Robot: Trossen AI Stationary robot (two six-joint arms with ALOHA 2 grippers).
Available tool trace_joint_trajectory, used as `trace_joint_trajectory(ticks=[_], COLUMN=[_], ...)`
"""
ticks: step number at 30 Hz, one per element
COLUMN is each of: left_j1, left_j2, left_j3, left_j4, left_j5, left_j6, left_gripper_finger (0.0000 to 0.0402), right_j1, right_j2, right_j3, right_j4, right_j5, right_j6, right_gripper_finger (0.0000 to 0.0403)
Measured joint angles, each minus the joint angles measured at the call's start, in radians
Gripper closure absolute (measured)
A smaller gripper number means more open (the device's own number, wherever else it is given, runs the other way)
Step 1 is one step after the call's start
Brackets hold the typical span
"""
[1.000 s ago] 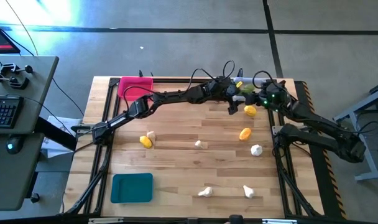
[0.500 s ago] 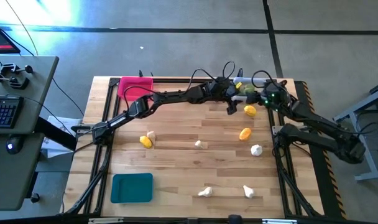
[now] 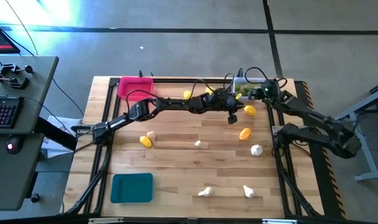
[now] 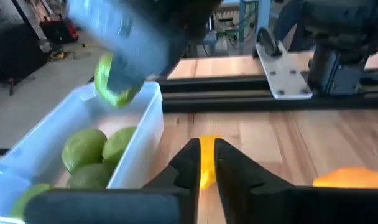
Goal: Sort produce into baskets
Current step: Put the lime into the transparent bin
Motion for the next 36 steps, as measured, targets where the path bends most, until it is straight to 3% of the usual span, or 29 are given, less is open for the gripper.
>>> trace_joint_trajectory(ticks=[4,10,22,31,36], left_j1=[0.001,0.001,0.002,-0.021,-0.039], left_j2=[-0.041,-0.155,-0.446,-0.646,-0.739], left_j3=[-0.062,-0.210,-0.646,-0.911,-1.043], left_j4=[0.049,0.102,0.341,0.386,0.426], left_j5=[0.031,0.051,0.043,-0.074,-0.167], left_j6=[0.013,0.066,0.054,0.052,0.051], left_gripper_finger=[0.0396,0.0399,0.0399,0.0399,0.0399], right_j1=[-0.037,-0.098,-0.112,-0.109,-0.107], right_j2=[0.081,0.154,0.176,0.185,0.184], right_j3=[0.000,0.000,0.000,0.000,0.000], right_j4=[0.060,0.077,0.101,0.074,0.074], right_j5=[-0.005,-0.013,-0.065,-0.068,-0.070], right_j6=[0.013,0.113,0.223,0.225,0.211], right_gripper_finger=[0.0254,0.0254,0.0245,0.0181,0.0167])
